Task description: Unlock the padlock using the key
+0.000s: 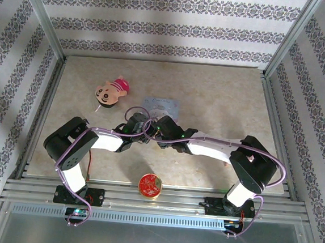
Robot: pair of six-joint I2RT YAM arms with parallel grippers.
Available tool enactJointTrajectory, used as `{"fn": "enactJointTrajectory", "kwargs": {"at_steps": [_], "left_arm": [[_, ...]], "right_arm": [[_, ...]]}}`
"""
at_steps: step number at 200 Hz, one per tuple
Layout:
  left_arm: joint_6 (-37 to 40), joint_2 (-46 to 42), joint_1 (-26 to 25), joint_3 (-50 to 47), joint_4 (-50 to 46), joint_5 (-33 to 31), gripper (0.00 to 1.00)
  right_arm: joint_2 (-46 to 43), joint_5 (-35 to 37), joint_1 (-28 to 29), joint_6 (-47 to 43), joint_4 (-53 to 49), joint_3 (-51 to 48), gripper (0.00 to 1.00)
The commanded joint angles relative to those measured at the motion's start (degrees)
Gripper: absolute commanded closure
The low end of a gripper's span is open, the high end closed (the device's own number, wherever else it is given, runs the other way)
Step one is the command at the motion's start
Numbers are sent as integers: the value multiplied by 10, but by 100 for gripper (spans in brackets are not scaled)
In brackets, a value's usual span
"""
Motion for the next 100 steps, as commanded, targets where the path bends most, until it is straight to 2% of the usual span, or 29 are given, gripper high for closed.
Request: {"fn": "enactJointTrajectory", "kwargs": {"at_steps": [1, 60, 100], "left_arm": [[-3, 15, 1, -5, -86, 31, 100], [-2, 19, 1, -3, -88, 39, 100], [-4, 22, 1, -6, -82, 45, 100]], "right_arm": [[12, 23, 6, -13, -16, 20, 69], [16, 53, 8, -10, -7, 26, 86], [17, 29, 2, 8, 4, 27, 100]]}}
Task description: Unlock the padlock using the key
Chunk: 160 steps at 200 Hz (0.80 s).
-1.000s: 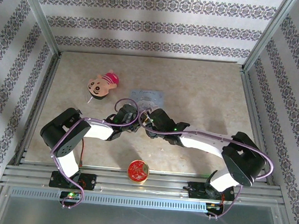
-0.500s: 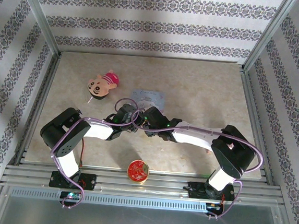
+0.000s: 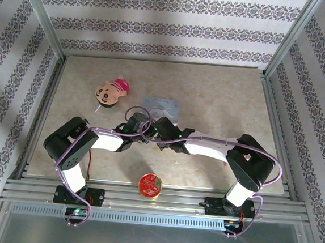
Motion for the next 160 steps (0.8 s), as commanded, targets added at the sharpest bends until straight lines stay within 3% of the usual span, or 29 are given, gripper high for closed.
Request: {"fn": "enactJointTrajectory", "kwargs": {"at_steps": [1, 21, 63, 106, 141, 160], "left_arm": [[-3, 22, 1, -8, -78, 41, 100], [-4, 22, 0, -10, -77, 41, 100], [-8, 23, 1, -16, -66, 46, 100], [-10, 26, 1, -16, -63, 49, 100], [-18, 27, 1, -18, -55, 51, 99], [-24, 27, 1, -22, -42, 53, 85]], "right_arm": [[7, 2, -5, 20, 20, 16, 100], [-1, -33, -20, 54, 37, 7, 100], [-26, -216, -93, 155, 152, -55, 100], [-31, -339, -146, 219, 247, -93, 100], [-31, -371, -164, 244, 281, -107, 100], [-34, -370, -165, 246, 282, -111, 100]]}}
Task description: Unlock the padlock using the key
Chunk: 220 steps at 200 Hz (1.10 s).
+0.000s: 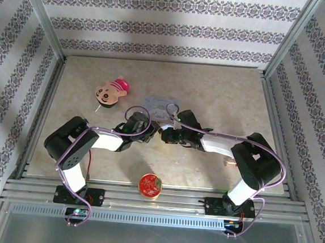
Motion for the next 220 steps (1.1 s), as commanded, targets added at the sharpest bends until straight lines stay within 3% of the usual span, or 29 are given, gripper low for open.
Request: {"fn": "enactJointTrajectory", "kwargs": {"at_steps": [1, 37, 85, 104, 127, 220], "left_arm": [[-20, 23, -3, -22, -53, 49, 84], [-27, 19, -3, -27, -48, 49, 64], [-22, -2, -3, -30, -54, 50, 50], [-8, -17, -3, -27, -70, 51, 31], [16, -48, -3, -19, -105, 52, 0], [198, -226, 5, 29, -329, -76, 1]], "right_arm": [[-10, -3, -12, 34, 81, -1, 100], [-20, 12, -11, 43, 84, -19, 100], [-26, 26, -11, 56, 102, -41, 100], [-23, 25, -13, 63, 107, -44, 100], [-17, 28, -12, 70, 113, -48, 100], [3, 8, -28, 86, 127, -59, 100]]}}
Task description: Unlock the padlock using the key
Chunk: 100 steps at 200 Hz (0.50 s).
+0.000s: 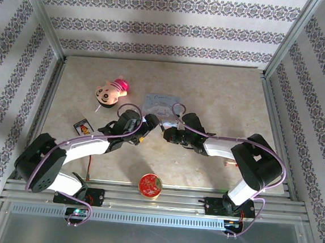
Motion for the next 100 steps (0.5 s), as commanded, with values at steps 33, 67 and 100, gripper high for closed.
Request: {"fn": "enactJointTrajectory", "kwargs": {"at_steps": [33, 67, 100], "left_arm": [[169, -31, 21, 83, -144, -62, 1], [247, 15, 49, 167, -221, -44, 1], [280, 49, 69, 217, -242, -25, 1]], "right_arm": [[24, -18, -19, 4, 16, 21, 100], [34, -11, -17, -12, -11, 39, 88], [34, -1, -17, -17, -22, 37, 80]]}}
